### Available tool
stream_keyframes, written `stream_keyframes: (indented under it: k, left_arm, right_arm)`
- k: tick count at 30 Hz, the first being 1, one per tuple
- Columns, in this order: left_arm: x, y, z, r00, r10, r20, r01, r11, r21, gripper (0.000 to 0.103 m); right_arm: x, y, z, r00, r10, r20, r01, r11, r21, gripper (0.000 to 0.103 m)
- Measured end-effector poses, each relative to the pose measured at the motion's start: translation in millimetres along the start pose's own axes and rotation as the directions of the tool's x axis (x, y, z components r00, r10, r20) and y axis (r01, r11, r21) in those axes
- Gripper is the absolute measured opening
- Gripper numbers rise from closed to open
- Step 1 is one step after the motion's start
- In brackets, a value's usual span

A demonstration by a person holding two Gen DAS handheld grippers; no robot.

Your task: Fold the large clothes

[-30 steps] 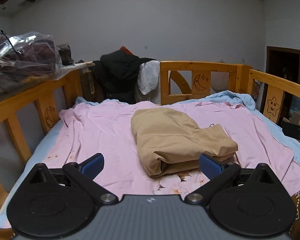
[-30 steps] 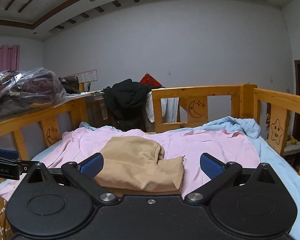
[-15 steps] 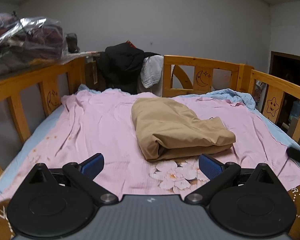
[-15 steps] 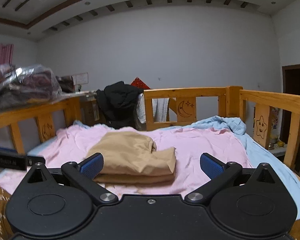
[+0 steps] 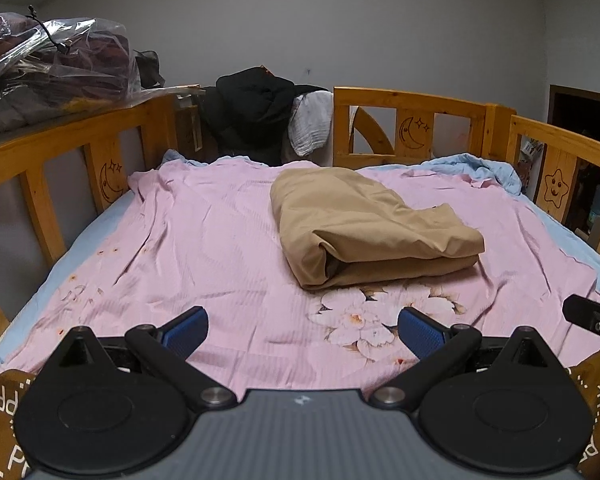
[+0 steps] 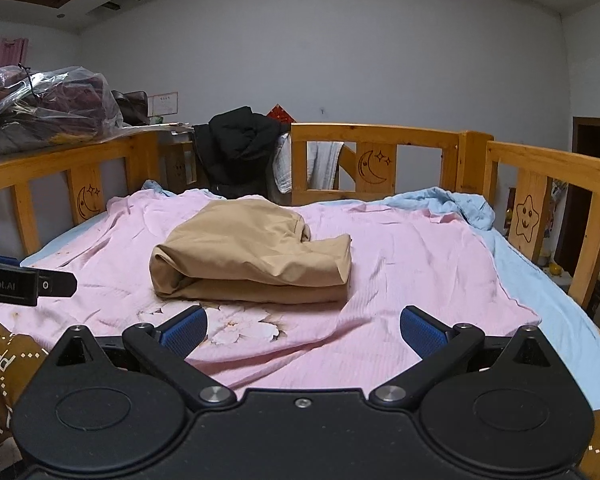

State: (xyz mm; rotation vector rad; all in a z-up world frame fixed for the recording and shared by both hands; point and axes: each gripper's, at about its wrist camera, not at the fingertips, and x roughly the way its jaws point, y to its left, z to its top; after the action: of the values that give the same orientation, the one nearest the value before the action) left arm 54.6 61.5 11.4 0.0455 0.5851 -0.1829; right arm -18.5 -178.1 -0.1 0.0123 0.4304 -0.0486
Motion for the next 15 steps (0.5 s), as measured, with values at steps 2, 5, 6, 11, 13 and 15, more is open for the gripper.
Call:
stream_keyframes:
  k: [2, 5, 6, 11, 13, 15]
  left_arm:
    - [-0.5, 0.0, -0.5, 1.000, 0.003, 0.000, -0.003, 1.000, 0.001, 0.102]
    - [-1.2, 0.8, -0.4, 1.000, 0.004, 0.002, -0.004, 1.000, -0.001, 0.102]
    - [-0.9, 0.6, -0.4, 1.000, 0.005, 0.001, -0.005, 1.000, -0.001, 0.102]
    - [-1.6, 0.9, 0.1, 1.000, 0.007, 0.006, -0.008, 1.000, 0.008, 0.102]
    - [-1.7, 1.4, 0.6, 1.000, 0.007, 0.007, -0.007, 1.000, 0.010, 0.102]
    - [-1.5, 1.7, 0.8, 1.000, 0.007, 0.006, -0.008, 1.000, 0.010, 0.102]
  right_arm:
    - [0.2, 0.2, 0.6, 1.000, -0.002, 0.003, 0.002, 1.000, 0.000, 0.102]
    - [-0.1, -0.1, 0.8, 1.000, -0.006, 0.005, 0.006, 1.000, 0.002, 0.102]
    - [-0.3, -0.1, 0.9, 1.000, -0.006, 0.004, 0.006, 1.000, 0.004, 0.102]
    - [-0.7, -0.3, 1.1, 1.000, -0.011, 0.009, 0.011, 1.000, 0.006, 0.102]
    - [-0.6, -0.6, 1.1, 1.000, -0.012, 0.009, 0.012, 1.000, 0.007, 0.102]
    - [-1.0, -0.6, 1.0, 1.000, -0.013, 0.010, 0.013, 1.000, 0.008, 0.102]
